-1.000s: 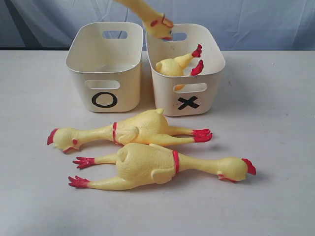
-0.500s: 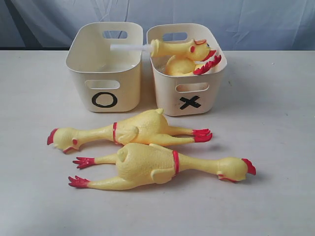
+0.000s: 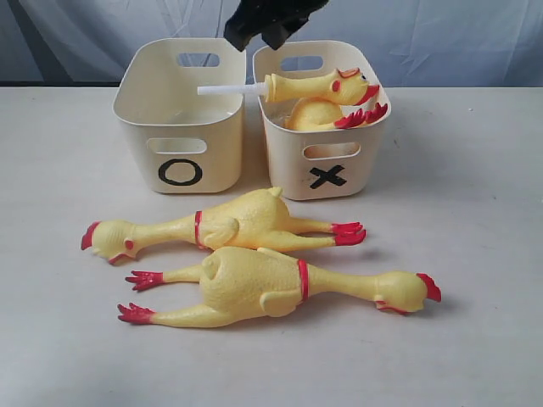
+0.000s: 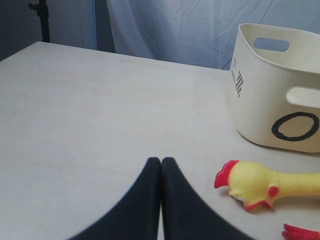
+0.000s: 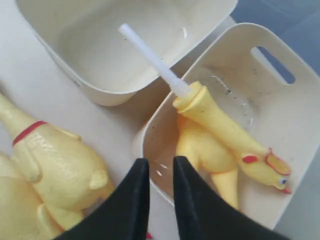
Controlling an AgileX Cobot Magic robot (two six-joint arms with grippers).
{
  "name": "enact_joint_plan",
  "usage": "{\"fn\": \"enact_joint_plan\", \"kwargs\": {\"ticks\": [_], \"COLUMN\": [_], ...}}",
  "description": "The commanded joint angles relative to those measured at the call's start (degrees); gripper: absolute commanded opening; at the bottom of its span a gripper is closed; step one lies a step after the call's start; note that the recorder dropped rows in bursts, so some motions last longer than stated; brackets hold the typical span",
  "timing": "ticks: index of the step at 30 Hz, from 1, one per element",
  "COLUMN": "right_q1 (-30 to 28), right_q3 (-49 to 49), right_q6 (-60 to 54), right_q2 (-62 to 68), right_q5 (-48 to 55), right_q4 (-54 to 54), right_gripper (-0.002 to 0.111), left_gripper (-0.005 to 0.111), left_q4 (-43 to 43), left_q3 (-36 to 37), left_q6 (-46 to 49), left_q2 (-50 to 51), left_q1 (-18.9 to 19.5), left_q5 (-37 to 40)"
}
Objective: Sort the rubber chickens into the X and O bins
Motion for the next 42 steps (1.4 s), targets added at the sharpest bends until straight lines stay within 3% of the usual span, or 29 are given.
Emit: {"fn": "enact_joint_plan", "kwargs": {"ticks": [1,4,10,11,16,21,26,33,39,42], "right_q1": [0.01,0.01,0.66,0.66,0.66,0.66,0.66,0.54,0.30,0.30], "right_q3": [2.65,6.14,16.82,18.37,21.60,21.64,21.64,21.64,21.64,21.64], "right_q6": [-4.33,-9.85,-14.73,-14.73,-14.73,-14.75,-16.11,-16.71,-15.60,-15.60], "right_q2": [-1.05,-1.05,-1.05,-1.05,-1.05,-1.05,-1.05,-0.62,3.00,4.78], "right_q5": [0.54,0.54,0.54,0.54,-7.12,-12.93,-19.97,-37.37,-33.90,-32.08], "right_q4": [9.55,19.55,17.24,15.99,6.53,6.52,3.45,-8.98,-21.30,-26.81], "right_gripper": [0.017,0.020,0.059,0.061,0.051,0.039,0.040,0.040,0.042,0.057], "left_gripper": [0.000,0.000,0.000,0.000,0.000,0.000,0.000,0.000,0.000,0.000], "left_q4": [-0.31,-0.31,-0.31,-0.31,-0.31,-0.31,-0.31,-0.31,-0.31,-0.31], "left_q3": [-0.24,-0.24,-0.24,-0.24,-0.24,-0.24,-0.24,-0.24,-0.24,-0.24], "left_q6": [-0.04,-0.04,-0.04,-0.04,-0.04,-0.04,-0.04,-0.04,-0.04,-0.04], "left_q2": [0.10,0.10,0.10,0.10,0.10,0.10,0.10,0.10,0.10,0.10], "left_q1": [-0.22,-0.22,-0.22,-0.22,-0.22,-0.22,-0.22,-0.22,-0.22,-0.22], "left_q5": [-0.68,-0.68,-0.68,-0.68,-0.68,-0.68,-0.68,-0.68,-0.68,-0.68]}}
